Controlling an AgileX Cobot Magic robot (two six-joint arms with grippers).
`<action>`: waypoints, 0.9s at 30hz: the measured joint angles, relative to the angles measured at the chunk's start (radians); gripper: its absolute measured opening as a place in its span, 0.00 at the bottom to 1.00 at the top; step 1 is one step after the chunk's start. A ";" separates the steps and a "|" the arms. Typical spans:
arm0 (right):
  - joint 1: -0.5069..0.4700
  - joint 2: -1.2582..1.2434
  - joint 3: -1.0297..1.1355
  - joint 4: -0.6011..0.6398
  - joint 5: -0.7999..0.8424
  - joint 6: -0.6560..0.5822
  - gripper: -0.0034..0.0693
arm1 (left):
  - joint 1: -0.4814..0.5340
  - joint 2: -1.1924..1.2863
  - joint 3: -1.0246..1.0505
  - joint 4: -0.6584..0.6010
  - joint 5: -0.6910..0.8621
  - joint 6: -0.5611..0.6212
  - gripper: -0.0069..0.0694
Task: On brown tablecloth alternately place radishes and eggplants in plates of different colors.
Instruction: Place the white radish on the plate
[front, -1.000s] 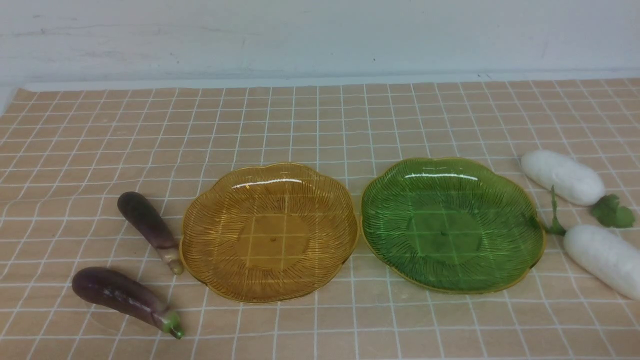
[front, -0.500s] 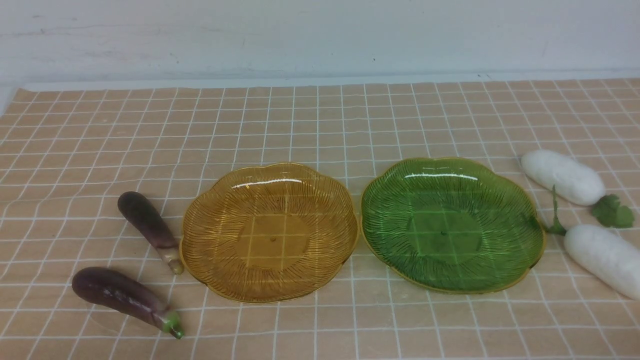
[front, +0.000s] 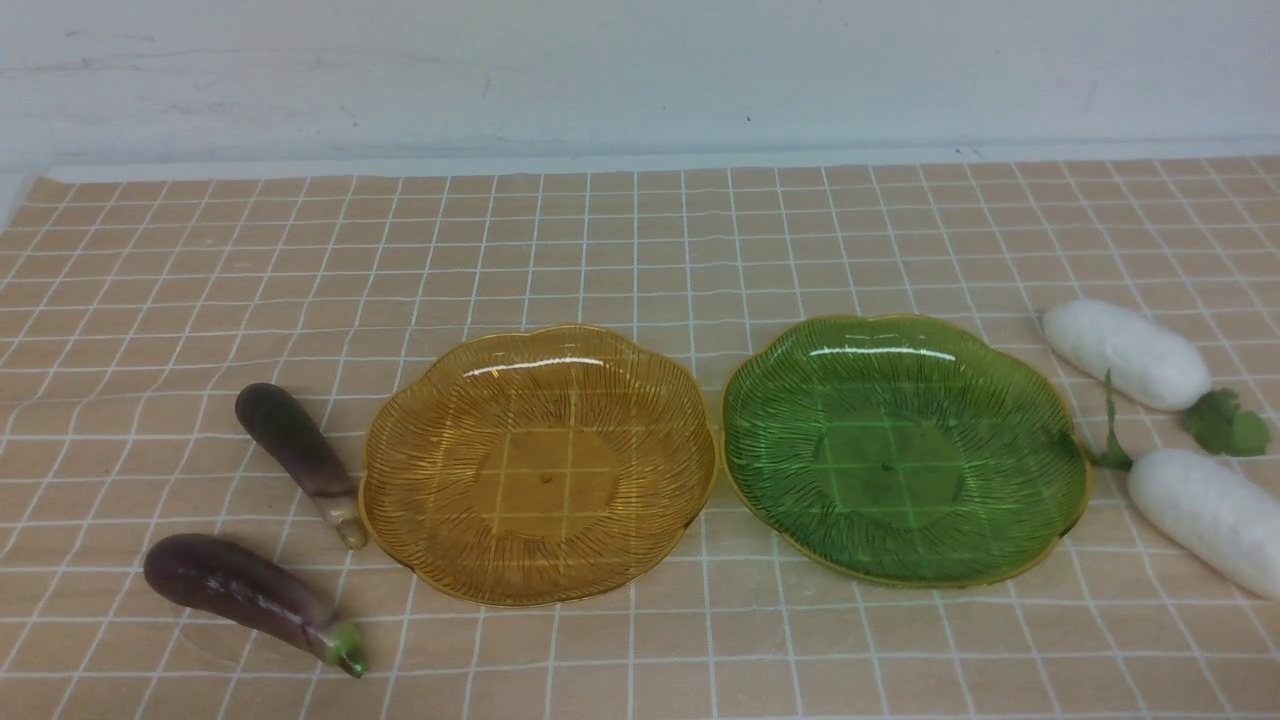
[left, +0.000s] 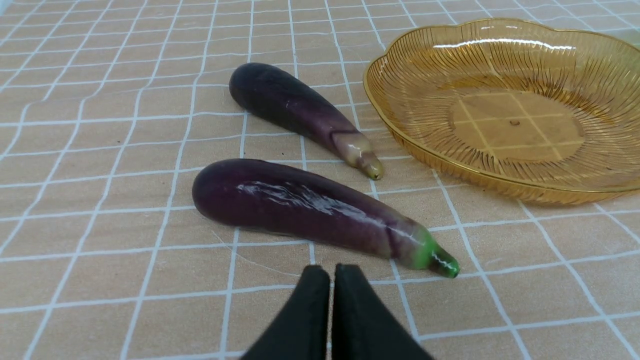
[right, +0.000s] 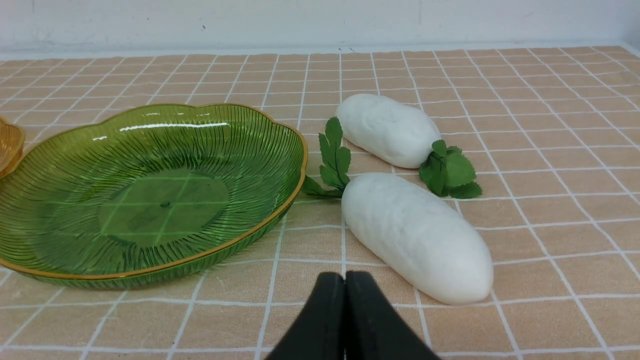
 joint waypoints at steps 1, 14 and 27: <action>0.000 0.000 0.000 0.000 0.000 0.000 0.04 | 0.000 0.000 0.000 0.001 0.000 0.000 0.09; 0.000 0.000 0.000 0.316 -0.035 0.190 0.04 | 0.000 0.000 0.000 -0.537 -0.001 -0.288 0.09; 0.000 0.000 -0.038 0.631 -0.065 0.167 0.04 | -0.002 0.002 -0.092 -0.847 -0.111 -0.244 0.09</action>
